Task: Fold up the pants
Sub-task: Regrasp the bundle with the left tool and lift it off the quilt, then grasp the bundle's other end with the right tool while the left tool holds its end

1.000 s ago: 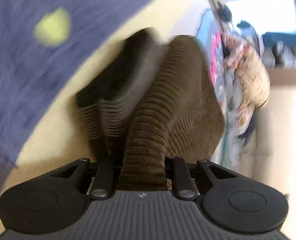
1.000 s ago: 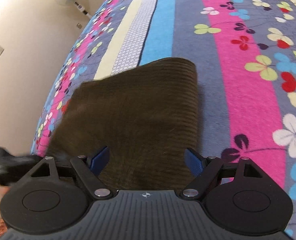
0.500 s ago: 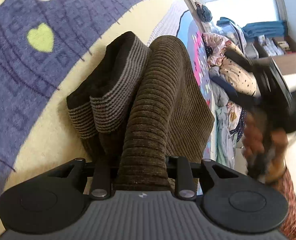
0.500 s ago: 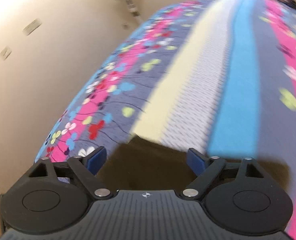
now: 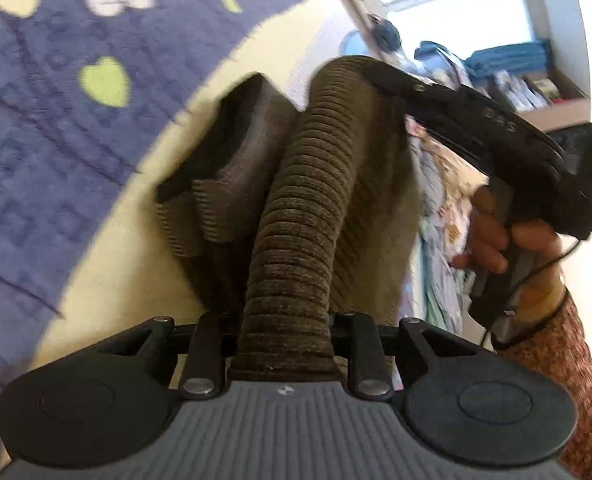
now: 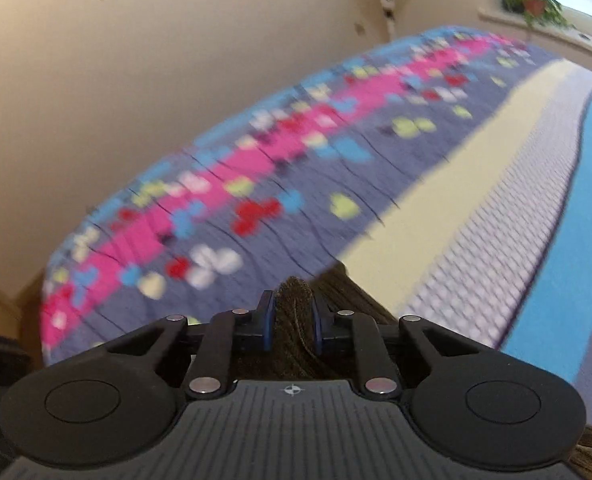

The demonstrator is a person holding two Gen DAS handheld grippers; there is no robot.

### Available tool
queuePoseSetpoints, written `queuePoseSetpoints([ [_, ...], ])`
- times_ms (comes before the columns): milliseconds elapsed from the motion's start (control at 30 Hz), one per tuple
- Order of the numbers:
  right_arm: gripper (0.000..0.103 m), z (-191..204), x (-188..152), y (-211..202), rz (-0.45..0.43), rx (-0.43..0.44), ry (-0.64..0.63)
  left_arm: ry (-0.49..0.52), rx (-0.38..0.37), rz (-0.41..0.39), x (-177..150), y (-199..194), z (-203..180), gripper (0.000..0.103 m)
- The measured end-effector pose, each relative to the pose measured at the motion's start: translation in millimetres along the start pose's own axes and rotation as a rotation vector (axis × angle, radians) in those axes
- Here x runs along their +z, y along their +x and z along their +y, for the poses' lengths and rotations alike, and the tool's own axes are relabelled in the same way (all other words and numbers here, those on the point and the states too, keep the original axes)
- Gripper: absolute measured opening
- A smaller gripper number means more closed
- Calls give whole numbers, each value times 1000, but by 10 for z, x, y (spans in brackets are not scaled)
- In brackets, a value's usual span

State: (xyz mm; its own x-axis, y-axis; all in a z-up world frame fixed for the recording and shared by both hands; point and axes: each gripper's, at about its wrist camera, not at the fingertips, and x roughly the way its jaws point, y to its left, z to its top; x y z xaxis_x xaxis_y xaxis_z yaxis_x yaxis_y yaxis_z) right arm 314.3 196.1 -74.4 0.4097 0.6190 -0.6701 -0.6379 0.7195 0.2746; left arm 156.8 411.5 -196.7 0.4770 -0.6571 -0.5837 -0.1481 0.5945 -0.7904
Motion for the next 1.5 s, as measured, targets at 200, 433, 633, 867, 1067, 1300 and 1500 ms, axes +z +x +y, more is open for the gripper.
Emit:
queuePoseSetpoints([
  [200,74,-168,-243,463,-7,-155,85,-64,15,36,92,-24,24,65],
  [433,94,-536,-509,-704,-158,-145,300,68,143,-110,-29,-776,-453,103],
  [633,100,-965,-1428,-1586,-153,-203,534,421,417,-100,167,-348,-1100,103],
  [867,100,-1331,-2345,-1607,-74,-223,788,350,506,37,572,348,-713,103],
  [1067,100,-1394,-2474,-1272,-35,-147,879,358,458,39,599,347,-628,103],
  [1300,103,-1332,-2339,-1019,-16,-156,845,345,393,46,650,389,-536,103],
  [1500,103,-1334,-2310,-921,-27,-162,819,292,316,56,707,441,-369,103],
])
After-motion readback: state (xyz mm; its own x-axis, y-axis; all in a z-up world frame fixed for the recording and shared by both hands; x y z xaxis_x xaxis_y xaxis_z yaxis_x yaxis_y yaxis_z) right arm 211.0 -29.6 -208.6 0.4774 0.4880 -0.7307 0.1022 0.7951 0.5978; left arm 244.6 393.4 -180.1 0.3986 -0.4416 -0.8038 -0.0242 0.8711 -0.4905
